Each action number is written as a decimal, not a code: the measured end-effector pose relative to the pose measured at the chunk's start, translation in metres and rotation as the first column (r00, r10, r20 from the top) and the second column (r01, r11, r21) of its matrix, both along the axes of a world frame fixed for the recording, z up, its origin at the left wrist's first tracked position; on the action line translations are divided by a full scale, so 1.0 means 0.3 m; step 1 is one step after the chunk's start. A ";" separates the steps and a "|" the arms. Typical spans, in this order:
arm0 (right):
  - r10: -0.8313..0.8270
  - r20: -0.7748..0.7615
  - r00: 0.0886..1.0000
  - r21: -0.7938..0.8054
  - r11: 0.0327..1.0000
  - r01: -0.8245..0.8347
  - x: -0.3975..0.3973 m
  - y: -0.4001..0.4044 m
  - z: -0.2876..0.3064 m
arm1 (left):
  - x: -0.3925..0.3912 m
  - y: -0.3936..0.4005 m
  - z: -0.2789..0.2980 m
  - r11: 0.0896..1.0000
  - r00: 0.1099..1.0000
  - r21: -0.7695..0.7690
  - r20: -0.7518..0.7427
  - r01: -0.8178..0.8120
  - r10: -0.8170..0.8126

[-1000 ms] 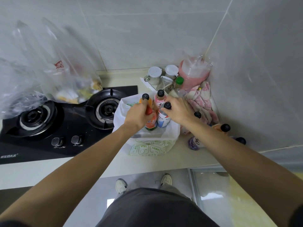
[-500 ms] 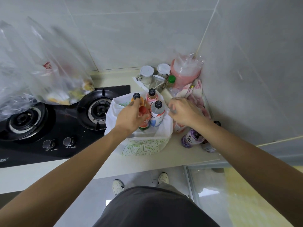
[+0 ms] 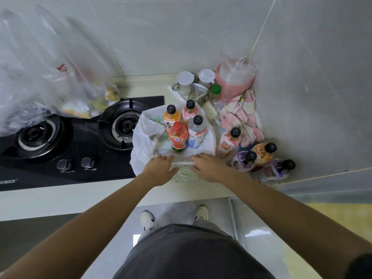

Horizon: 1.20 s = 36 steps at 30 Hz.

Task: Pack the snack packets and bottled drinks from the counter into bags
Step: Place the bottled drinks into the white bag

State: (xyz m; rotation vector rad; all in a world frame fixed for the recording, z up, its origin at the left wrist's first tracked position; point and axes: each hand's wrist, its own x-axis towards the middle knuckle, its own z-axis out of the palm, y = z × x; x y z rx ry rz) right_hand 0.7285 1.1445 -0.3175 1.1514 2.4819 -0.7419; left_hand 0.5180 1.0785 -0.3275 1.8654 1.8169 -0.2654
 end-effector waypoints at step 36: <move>-0.153 -0.186 0.971 0.606 0.760 0.236 0.256 -0.005 0.230 | 0.227 0.213 0.332 0.855 0.951 0.447 0.028 0.263 -0.308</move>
